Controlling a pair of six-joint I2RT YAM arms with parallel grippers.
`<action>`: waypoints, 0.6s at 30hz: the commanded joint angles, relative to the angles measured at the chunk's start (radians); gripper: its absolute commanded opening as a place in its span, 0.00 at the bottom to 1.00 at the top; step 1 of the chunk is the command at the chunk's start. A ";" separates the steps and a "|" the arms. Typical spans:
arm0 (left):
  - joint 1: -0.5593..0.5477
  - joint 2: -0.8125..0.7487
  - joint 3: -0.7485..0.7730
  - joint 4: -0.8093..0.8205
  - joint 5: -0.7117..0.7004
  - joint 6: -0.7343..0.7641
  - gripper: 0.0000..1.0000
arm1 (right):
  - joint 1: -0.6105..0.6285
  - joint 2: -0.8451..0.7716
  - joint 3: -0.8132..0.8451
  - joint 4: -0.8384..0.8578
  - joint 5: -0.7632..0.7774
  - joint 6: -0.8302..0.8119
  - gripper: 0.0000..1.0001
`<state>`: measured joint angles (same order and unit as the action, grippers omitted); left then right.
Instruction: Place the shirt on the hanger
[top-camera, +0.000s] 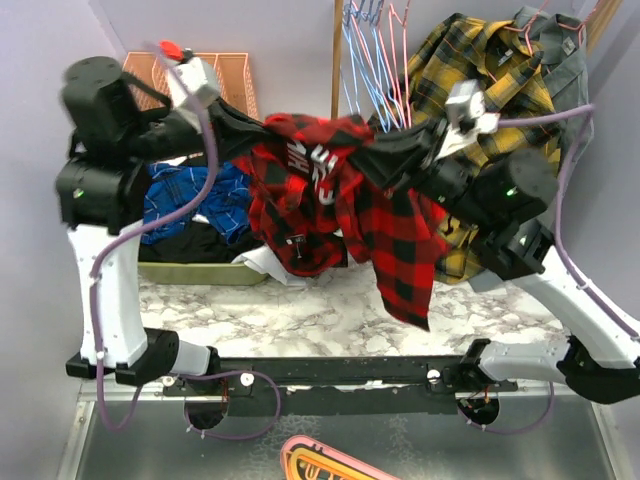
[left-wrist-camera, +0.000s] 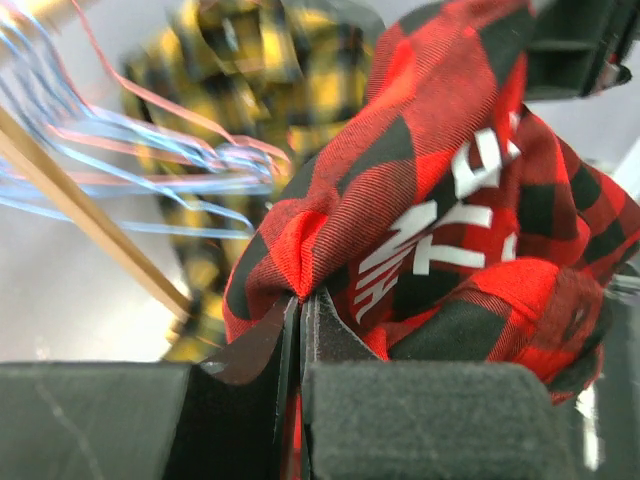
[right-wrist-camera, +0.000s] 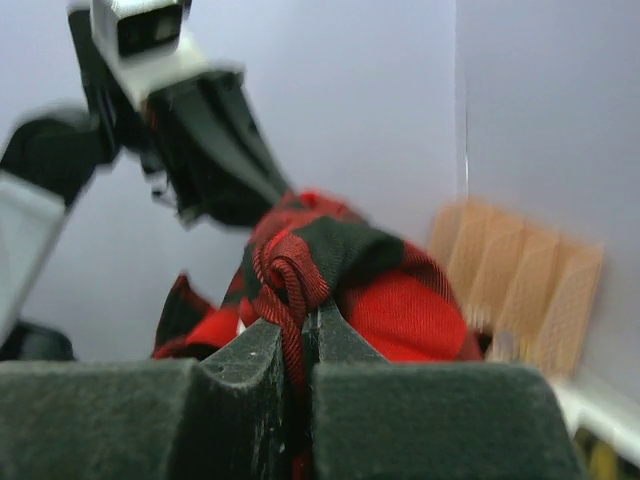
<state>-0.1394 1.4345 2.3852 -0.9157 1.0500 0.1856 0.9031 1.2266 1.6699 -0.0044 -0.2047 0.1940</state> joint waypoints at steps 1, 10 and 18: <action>-0.040 0.006 -0.346 0.128 0.079 -0.080 0.00 | -0.002 -0.152 -0.375 -0.050 0.119 0.190 0.01; -0.381 0.074 -0.629 0.064 -0.226 0.136 0.02 | -0.003 -0.373 -0.974 0.123 0.113 0.432 0.01; -0.512 0.219 -0.600 0.127 -0.612 0.067 0.05 | -0.003 -0.617 -1.095 -0.100 0.552 0.410 0.07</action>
<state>-0.6495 1.5970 1.7393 -0.8516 0.6884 0.2928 0.9020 0.7395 0.5949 -0.0296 0.0345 0.5777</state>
